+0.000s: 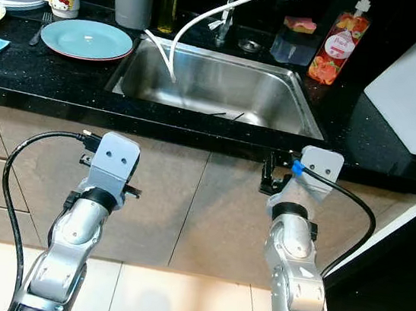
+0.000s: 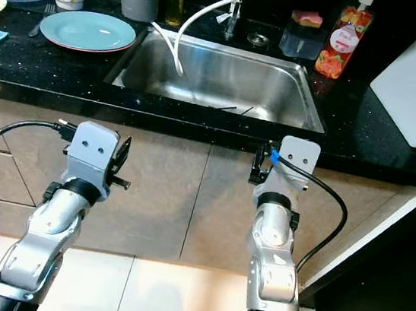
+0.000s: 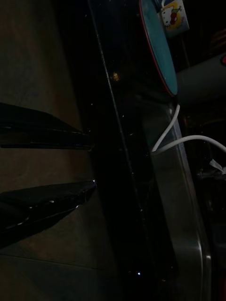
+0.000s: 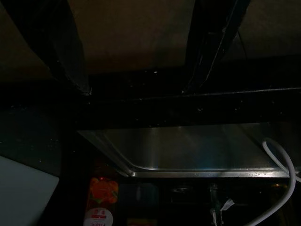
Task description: Kitchen organization
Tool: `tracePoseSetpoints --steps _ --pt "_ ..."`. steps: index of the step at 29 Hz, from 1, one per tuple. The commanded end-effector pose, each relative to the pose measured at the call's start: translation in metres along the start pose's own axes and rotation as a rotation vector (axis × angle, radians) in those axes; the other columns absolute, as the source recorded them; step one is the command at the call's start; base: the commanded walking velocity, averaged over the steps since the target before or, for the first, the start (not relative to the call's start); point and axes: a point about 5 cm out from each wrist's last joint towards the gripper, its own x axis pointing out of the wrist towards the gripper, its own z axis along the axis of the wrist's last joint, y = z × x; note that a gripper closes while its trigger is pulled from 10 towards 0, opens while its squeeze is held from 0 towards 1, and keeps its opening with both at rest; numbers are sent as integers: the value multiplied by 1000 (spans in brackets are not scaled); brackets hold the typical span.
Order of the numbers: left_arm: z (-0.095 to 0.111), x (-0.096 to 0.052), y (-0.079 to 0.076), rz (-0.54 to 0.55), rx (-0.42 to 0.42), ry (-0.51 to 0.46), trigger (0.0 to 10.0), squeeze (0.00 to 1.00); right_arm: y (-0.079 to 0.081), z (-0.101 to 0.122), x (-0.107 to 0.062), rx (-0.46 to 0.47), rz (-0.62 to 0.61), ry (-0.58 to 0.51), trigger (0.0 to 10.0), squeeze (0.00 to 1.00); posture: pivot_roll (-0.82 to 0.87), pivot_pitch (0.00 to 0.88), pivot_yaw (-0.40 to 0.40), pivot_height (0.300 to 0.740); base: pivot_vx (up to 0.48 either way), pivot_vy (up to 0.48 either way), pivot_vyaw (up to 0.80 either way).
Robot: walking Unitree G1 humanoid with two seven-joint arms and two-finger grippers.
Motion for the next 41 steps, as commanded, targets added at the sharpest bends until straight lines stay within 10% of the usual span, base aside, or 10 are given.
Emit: tracePoseSetpoints --steps 1,41 --pt "1 1 -2 -7 2 3 10000 0 -1 -2 1 4 -11 5 10000 0 245 3 -105 740 0 0 0" --pt "12 2 -1 11 -8 -13 10000 0 -5 -3 2 -8 -11 14 10000 0 240 10 -122 740 0 0 0"
